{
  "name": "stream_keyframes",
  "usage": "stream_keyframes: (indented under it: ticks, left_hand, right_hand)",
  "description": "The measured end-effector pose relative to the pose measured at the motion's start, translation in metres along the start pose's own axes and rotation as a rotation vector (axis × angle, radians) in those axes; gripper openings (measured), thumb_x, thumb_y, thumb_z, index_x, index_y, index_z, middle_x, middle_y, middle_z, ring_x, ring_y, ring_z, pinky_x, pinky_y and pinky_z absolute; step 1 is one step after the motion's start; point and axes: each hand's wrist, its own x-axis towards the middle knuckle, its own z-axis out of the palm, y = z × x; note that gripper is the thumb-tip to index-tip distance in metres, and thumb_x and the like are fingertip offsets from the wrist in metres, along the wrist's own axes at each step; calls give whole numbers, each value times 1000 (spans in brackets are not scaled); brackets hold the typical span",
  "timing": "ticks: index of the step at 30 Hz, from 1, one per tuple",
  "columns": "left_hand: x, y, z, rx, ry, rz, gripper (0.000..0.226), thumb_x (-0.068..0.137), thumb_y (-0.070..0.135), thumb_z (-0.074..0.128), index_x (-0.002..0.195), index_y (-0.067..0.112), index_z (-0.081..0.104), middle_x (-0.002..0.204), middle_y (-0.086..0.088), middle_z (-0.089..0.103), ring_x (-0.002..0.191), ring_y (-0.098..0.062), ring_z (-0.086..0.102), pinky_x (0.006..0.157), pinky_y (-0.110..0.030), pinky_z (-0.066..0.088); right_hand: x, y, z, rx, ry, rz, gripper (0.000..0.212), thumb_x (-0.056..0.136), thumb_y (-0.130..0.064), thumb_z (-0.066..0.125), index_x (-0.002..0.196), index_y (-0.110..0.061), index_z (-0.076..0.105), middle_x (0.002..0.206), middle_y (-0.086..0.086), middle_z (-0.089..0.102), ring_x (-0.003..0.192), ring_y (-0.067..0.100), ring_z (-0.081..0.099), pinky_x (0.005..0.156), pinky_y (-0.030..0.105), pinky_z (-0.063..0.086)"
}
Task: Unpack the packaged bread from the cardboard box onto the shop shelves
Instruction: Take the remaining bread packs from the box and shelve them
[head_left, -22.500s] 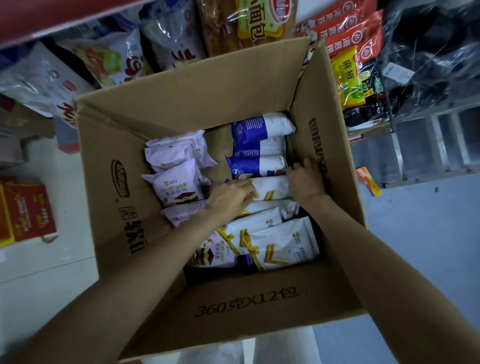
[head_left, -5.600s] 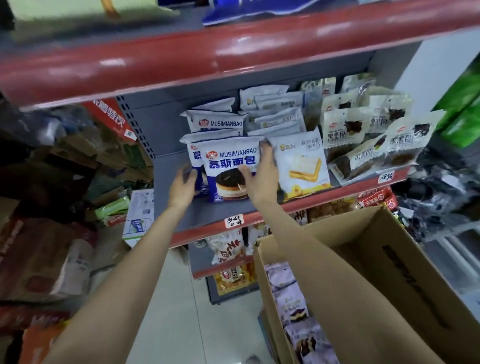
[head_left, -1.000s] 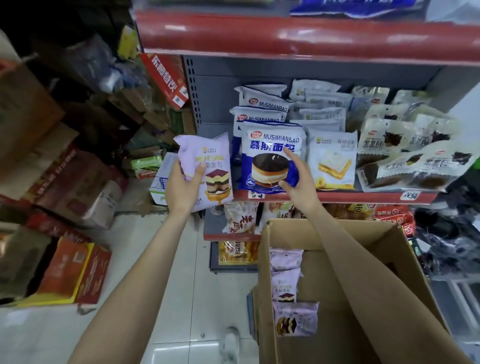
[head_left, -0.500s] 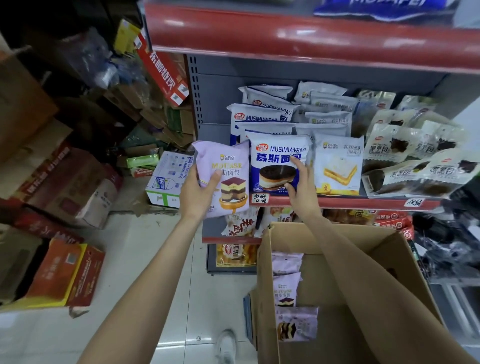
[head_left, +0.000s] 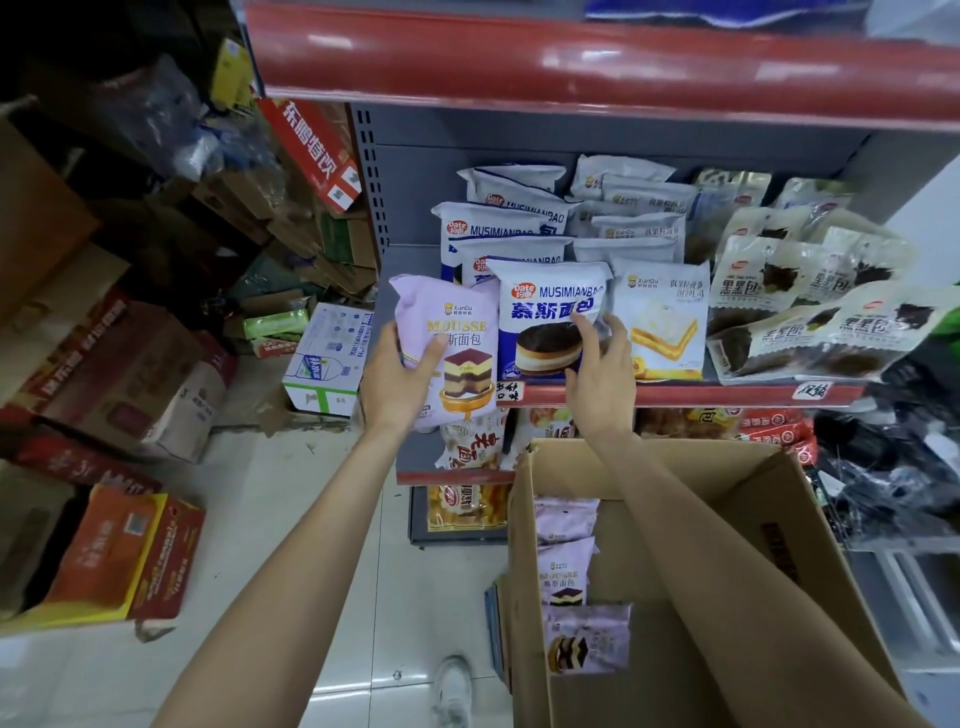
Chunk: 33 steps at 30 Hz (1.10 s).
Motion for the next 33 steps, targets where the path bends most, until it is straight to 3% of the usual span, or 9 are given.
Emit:
stream_keyframes:
  ticks: [5,10,12,15,19,22,25,29,33]
  left_hand:
    - [-8,-2,-6,-27,15,13,45,86,50,60,117,20,51,115,3,62,100,-16,58,79,-31,46]
    - [-22,-18,-32,-189,97,-65,48,87,41,63,127,17,49,114,5,61,99,-11,58,80,-26,44]
    - [-22,-30,-49,-276,111,-93,47,87,35,65,126,14,50,110,4,62,98,-13,61,77,-23,47]
    - [-13,-49,-76,-255,69,-49,40,83,32,70,116,17,55,105,4,64,98,-12,62,72,-10,46]
    - [5,-55,-107,-147,-18,53,50,66,57,69,106,28,57,97,16,66,87,2,61,75,-14,47]
    - [23,-59,-122,-157,-17,81,51,69,60,66,104,24,59,93,14,66,88,-7,62,78,-26,49]
    - [34,-55,-129,-172,-19,106,36,77,50,66,100,24,59,91,11,66,85,-13,63,73,-26,48]
    - [34,-47,-131,-284,59,66,26,76,49,63,96,32,59,100,5,67,97,-15,64,84,-33,50]
    - [28,-41,-130,-302,135,80,24,83,45,67,99,32,55,102,8,64,99,-13,62,86,-32,49]
  right_hand:
    - [-34,-16,-8,87,136,-6,64,73,0,60,131,-16,39,136,23,34,111,33,44,84,38,46]
    - [-37,-50,-19,197,121,-177,47,78,-6,63,123,-13,48,132,19,43,117,32,42,95,42,44]
    - [-30,-69,-23,271,63,-257,42,83,-13,65,122,-10,52,129,16,48,119,29,42,97,43,45]
    - [-8,-102,-32,289,-57,-444,52,84,-24,66,132,-14,47,138,10,43,126,25,35,104,35,35]
    - [30,-148,-36,243,-355,-640,71,83,-42,64,144,-25,31,145,3,37,134,22,30,110,38,27]
    - [50,-170,-27,267,-481,-575,71,83,-49,63,143,-32,29,140,1,44,126,23,40,99,38,37]
    - [60,-180,-16,341,-504,-537,66,84,-45,64,141,-31,33,137,0,45,124,23,43,92,34,38]
    - [45,-191,-9,651,-357,-282,74,83,-30,69,143,-32,26,140,3,35,114,19,53,87,36,51]
    - [3,-194,0,786,-263,-93,68,85,-24,67,140,-32,28,140,-2,40,106,13,59,82,40,55]
